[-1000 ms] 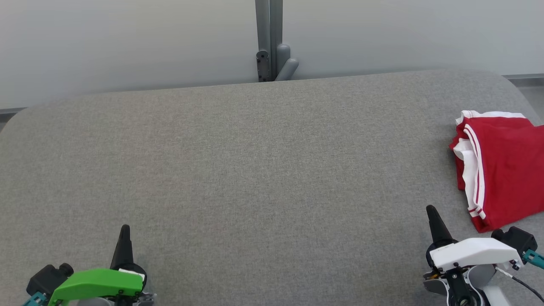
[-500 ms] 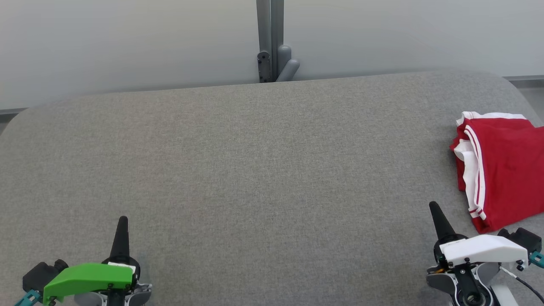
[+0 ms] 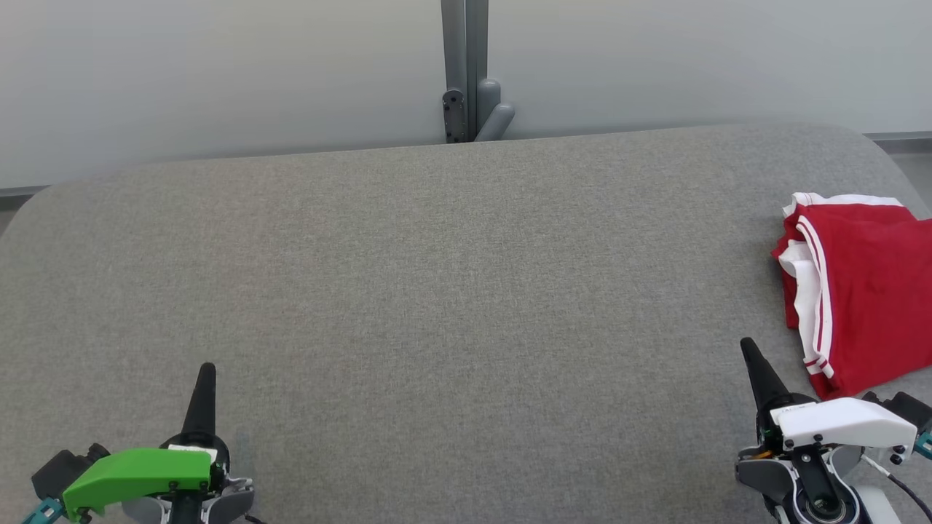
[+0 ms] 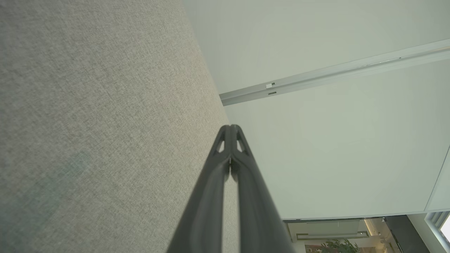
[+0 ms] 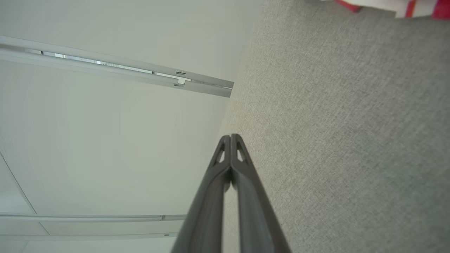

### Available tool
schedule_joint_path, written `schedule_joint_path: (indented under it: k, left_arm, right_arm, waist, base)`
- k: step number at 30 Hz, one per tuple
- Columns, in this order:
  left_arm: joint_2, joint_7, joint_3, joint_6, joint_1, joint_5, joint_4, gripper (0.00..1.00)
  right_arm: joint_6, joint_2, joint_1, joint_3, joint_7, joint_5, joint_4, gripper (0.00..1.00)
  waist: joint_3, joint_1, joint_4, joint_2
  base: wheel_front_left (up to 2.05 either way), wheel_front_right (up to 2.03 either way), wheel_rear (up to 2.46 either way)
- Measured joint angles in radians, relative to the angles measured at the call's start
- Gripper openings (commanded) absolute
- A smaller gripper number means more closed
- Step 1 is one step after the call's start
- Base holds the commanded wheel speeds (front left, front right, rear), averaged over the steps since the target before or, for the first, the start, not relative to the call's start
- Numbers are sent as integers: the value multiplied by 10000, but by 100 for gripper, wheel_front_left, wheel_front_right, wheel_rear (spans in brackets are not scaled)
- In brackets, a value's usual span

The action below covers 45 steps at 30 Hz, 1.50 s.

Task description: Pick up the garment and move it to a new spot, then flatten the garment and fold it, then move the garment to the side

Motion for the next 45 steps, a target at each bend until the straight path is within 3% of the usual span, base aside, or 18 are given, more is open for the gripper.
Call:
schedule_joint_path:
  k: [36,45]
  left_arm:
    - [19,736,282,-176,-270,-2731,-428,0]
    - [21,763,290,-178,-299,-2782,-443,0]
  right_arm:
    - [0,-21,-121,-407,723,2884,-431,0]
    - [0,-23,-123,-412,748,2932,-441,0]
  waist:
    - [-90,0,74,0]
    - [-92,0,76,0]
  base:
    - [0,0,0]
    - [0,0,0]
